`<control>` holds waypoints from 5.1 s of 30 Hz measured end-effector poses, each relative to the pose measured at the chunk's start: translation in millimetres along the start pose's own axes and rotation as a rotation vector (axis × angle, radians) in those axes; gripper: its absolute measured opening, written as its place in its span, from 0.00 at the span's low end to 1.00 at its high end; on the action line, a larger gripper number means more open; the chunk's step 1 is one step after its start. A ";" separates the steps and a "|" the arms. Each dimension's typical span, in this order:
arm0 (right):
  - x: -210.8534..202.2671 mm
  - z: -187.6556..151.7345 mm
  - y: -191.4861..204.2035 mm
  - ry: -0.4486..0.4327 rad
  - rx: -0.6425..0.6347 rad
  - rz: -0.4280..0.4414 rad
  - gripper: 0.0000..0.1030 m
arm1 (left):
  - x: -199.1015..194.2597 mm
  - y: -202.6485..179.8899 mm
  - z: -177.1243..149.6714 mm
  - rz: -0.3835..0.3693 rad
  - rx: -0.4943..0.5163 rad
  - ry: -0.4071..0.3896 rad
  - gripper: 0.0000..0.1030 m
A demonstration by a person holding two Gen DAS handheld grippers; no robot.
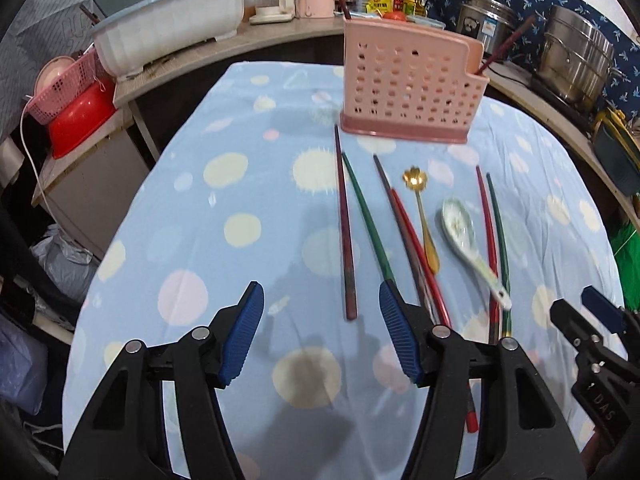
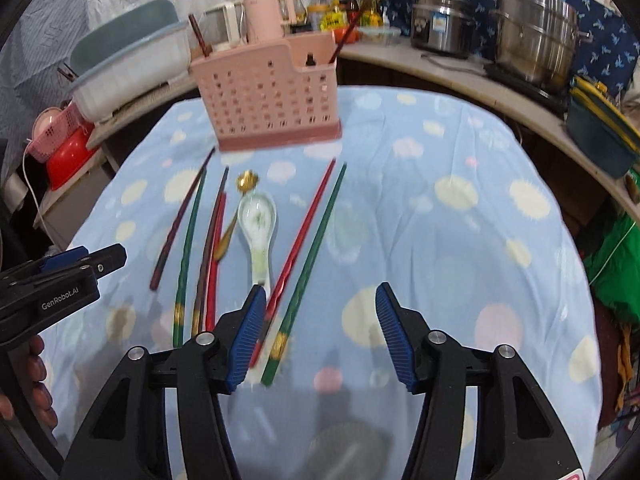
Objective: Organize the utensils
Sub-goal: 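Move both open grippers back down toward the remaining chopsticks, then grasp a green gold-banded chopstick with the right gripper while the left grasps a dark red one, then lift both held chopsticks and carry them over the pink holder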
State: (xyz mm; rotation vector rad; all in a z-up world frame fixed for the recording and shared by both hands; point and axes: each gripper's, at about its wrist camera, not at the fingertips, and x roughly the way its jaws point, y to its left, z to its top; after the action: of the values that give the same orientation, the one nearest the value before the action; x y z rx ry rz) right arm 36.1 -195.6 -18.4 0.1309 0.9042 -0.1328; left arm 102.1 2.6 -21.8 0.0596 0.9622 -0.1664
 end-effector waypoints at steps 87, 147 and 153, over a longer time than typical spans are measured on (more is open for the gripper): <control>-42.2 -6.9 -19.4 -0.045 0.035 0.056 0.07 | -33.0 11.5 -6.7 -0.147 -0.072 -0.009 0.07; -78.5 326.3 22.2 -0.532 -0.008 0.243 0.07 | -108.8 -32.7 310.8 -0.121 0.007 -0.525 0.07; -17.2 315.6 24.3 -0.424 -0.012 0.225 0.07 | -56.7 -25.5 299.5 -0.112 -0.003 -0.450 0.07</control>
State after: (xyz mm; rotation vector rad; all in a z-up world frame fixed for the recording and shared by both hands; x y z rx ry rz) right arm 273.7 -224.0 189.6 0.1837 0.4626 0.0543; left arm 309.0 -53.2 196.3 -0.0347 0.5162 -0.2690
